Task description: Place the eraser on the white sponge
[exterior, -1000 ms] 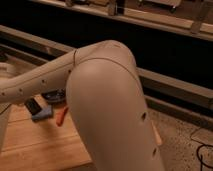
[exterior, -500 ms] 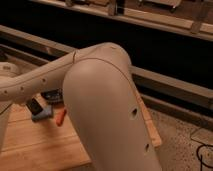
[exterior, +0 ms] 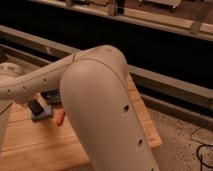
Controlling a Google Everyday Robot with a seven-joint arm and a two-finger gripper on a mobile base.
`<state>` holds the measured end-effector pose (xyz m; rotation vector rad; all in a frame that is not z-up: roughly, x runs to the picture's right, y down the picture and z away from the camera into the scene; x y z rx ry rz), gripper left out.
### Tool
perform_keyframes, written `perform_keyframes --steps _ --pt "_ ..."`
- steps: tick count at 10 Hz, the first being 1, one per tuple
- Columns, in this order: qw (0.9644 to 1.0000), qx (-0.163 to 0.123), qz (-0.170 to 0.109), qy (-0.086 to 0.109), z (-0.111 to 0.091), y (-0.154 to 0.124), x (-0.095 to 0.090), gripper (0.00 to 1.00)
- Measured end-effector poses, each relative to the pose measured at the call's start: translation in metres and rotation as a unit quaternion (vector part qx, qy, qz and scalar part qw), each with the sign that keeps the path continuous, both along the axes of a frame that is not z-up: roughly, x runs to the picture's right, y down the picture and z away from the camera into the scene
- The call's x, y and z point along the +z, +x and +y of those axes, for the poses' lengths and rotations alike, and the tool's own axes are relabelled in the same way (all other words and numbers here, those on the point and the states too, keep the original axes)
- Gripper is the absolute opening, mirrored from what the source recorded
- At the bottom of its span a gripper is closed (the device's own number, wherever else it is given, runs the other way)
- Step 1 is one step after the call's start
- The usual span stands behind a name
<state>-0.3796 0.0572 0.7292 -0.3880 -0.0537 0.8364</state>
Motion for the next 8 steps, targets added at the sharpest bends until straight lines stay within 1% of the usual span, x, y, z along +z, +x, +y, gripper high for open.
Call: perform_keyframes --steps 3,8 --pt "0.9999 -0.003 0.007 -0.012 0.007 0.0 0.011 0.0" --pt "0.9995 0.005 0.01 -0.03 0.013 0.004 0.028 0.0"
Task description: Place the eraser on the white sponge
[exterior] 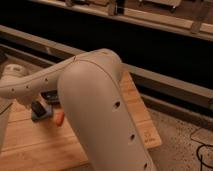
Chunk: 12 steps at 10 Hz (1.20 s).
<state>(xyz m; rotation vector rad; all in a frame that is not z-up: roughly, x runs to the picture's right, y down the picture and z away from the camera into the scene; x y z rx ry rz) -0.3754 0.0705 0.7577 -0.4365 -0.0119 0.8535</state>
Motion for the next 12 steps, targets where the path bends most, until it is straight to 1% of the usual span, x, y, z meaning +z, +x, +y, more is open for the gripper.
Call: perform_keyframes --steps 3,6,8,9,10,11,12 --pt "0.9999 0.001 -0.002 -0.013 0.009 -0.002 0.01 0.0" --pt "0.9998 0.002 -0.003 -0.019 0.013 -0.004 0.016 0.0" --pt "0.9998 0.004 -0.005 -0.02 0.012 -0.004 0.017 0.01" --pt "0.9998 0.005 -0.006 -0.019 0.011 -0.004 0.017 0.07" --pt "0.9998 0.005 -0.008 -0.019 0.01 -0.005 0.017 0.19" --pt "0.9998 0.006 -0.01 -0.018 0.009 -0.005 0.016 0.28" --pt "0.9998 0.006 -0.01 -0.018 0.009 -0.005 0.016 0.34"
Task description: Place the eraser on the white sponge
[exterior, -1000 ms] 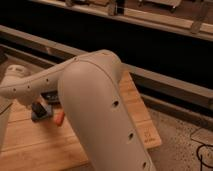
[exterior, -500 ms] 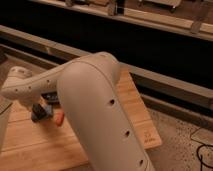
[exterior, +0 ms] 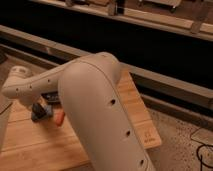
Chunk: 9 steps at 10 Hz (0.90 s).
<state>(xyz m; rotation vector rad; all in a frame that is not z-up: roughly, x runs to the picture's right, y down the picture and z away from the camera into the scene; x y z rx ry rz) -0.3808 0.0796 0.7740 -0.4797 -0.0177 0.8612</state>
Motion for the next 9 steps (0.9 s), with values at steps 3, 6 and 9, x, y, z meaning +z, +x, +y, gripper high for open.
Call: perform_keyframes --steps 3,6,9 --pt "1.0 -0.001 -0.002 -0.001 0.0 -0.0006 -0.0004 0.54" --pt "1.0 -0.002 -0.001 -0.005 0.0031 -0.0007 0.0018 0.54" --pt "0.9999 -0.003 0.0 -0.01 0.0066 -0.0015 0.0044 0.64"
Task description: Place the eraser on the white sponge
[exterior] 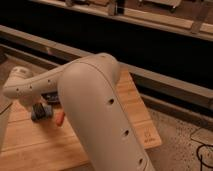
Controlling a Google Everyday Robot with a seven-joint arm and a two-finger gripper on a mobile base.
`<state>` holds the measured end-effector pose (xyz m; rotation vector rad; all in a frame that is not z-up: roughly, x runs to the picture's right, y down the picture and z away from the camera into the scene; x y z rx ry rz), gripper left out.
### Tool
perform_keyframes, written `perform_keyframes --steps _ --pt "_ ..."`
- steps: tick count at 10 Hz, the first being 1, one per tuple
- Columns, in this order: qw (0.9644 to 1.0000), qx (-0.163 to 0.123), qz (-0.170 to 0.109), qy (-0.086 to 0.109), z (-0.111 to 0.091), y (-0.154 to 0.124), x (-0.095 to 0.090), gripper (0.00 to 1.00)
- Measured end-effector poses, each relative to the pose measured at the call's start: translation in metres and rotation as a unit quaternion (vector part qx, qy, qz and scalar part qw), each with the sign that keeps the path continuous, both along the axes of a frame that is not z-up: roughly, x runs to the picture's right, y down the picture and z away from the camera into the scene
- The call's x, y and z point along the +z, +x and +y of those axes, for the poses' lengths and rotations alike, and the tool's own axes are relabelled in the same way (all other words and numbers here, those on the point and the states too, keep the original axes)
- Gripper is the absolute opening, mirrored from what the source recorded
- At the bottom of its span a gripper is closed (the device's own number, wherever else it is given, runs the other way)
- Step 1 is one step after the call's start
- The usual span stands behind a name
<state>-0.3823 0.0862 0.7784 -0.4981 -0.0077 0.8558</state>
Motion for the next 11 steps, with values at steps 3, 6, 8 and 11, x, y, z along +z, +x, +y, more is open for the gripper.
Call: perform_keyframes --steps 3,6,8,11 --pt "1.0 0.0 0.0 0.0 0.0 -0.001 0.001 0.76" --pt "0.9997 0.013 -0.009 0.018 -0.013 -0.001 -0.01 0.76" --pt "0.9986 0.028 -0.021 0.039 -0.026 0.002 -0.023 0.76" --pt "0.9979 0.037 -0.023 0.048 -0.032 0.004 -0.029 0.76"
